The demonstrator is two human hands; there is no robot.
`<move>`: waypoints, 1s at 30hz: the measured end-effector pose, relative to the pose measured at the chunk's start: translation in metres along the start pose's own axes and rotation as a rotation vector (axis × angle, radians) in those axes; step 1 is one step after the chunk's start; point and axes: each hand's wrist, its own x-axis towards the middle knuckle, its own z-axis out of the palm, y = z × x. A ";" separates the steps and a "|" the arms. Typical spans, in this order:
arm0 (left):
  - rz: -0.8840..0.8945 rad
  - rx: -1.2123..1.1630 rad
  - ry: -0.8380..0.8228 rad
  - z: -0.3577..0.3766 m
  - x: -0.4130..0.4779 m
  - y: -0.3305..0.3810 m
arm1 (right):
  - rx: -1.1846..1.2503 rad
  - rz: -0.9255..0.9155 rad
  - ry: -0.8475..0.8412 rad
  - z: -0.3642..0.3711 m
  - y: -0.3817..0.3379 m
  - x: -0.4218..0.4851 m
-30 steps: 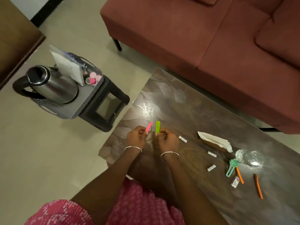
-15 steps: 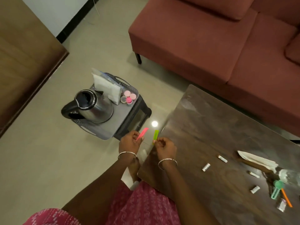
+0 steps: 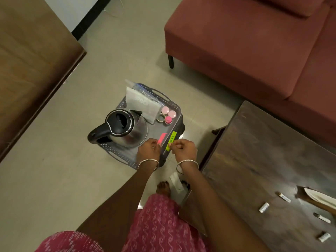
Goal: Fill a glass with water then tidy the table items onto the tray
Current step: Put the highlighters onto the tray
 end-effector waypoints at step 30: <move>0.057 0.089 0.025 0.059 0.083 -0.019 | -0.609 0.130 0.178 0.080 -0.021 0.075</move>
